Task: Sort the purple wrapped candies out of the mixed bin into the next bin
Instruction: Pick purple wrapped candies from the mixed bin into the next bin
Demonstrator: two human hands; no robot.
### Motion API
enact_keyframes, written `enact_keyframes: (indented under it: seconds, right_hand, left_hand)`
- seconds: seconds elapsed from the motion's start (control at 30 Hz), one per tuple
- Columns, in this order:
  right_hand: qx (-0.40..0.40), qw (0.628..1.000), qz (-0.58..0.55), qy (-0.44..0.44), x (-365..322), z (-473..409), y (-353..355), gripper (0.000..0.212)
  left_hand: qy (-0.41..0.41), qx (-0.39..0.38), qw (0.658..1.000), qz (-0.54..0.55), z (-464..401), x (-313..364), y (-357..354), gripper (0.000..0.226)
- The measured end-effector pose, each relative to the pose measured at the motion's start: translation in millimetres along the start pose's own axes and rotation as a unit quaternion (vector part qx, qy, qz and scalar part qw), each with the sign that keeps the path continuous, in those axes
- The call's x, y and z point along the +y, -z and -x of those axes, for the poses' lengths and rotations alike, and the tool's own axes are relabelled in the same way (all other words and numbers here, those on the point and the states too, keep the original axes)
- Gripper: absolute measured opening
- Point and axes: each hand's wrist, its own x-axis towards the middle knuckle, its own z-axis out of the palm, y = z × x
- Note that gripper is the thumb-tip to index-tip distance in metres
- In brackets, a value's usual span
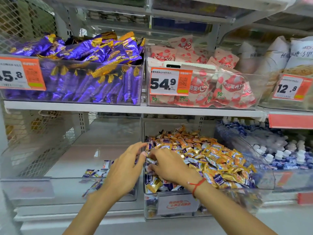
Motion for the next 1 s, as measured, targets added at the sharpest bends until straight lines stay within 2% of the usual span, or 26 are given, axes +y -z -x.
enact_keyframes:
  seconds: [0.07,0.13,0.23,0.3,0.37,0.43,0.53,0.63,0.73,0.8,0.9,1.0]
  right_hand:
    - [0.009,1.000,-0.011,-0.009,5.9,0.2,1.9,0.021]
    - [0.007,0.993,-0.110,-0.030,21.0,8.3,11.4,0.029]
    - [0.043,0.960,-0.264,-0.079,49.2,32.7,35.5,0.033]
    - [0.072,0.941,-0.313,-0.103,72.9,49.7,51.1,0.029]
    - [0.039,0.936,-0.328,-0.125,93.6,67.0,64.1,0.027]
    - [-0.009,0.937,-0.312,-0.155,112.6,83.3,72.4,0.024]
    - [-0.027,0.928,-0.307,-0.208,136.9,106.2,84.5,0.018]
    - [-0.040,0.918,-0.304,-0.251,156.6,128.9,94.7,0.017]
    - [-0.052,0.947,-0.206,-0.240,168.4,143.9,95.7,0.018]
    - [-0.059,0.962,-0.119,-0.240,170.0,145.4,93.1,0.024]
    - [-0.072,0.966,-0.007,-0.250,163.3,140.3,83.7,0.026]
    - [-0.062,0.966,0.057,-0.244,154.4,131.7,67.8,0.024]
  left_hand:
    - [0.000,0.028,1.000,-0.012,0.8,2.8,-0.3,0.036]
    - [-0.012,0.057,0.997,-0.055,0.7,6.3,-1.1,0.034]
    - [-0.063,0.094,0.990,-0.085,-2.8,14.8,-5.2,0.033]
    - [-0.101,0.094,0.988,-0.067,-6.0,25.7,-12.7,0.033]
    - [-0.133,0.054,0.989,-0.044,-9.6,39.5,-26.4,0.031]
    - [-0.158,-0.050,0.986,-0.017,-13.0,54.2,-44.2,0.027]
    - [-0.186,-0.229,0.955,0.004,-21.4,76.0,-72.3,0.031]
    - [-0.208,-0.292,0.933,-0.025,-33.0,87.3,-95.8,0.033]
    - [-0.171,-0.297,0.939,0.013,-46.4,88.4,-106.1,0.024]
    - [-0.159,-0.285,0.945,-0.007,-52.7,88.0,-106.6,0.017]
    - [-0.160,-0.218,0.955,-0.121,-57.0,90.3,-101.7,0.009]
    - [-0.168,-0.119,0.958,-0.198,-54.4,92.2,-102.0,0.013]
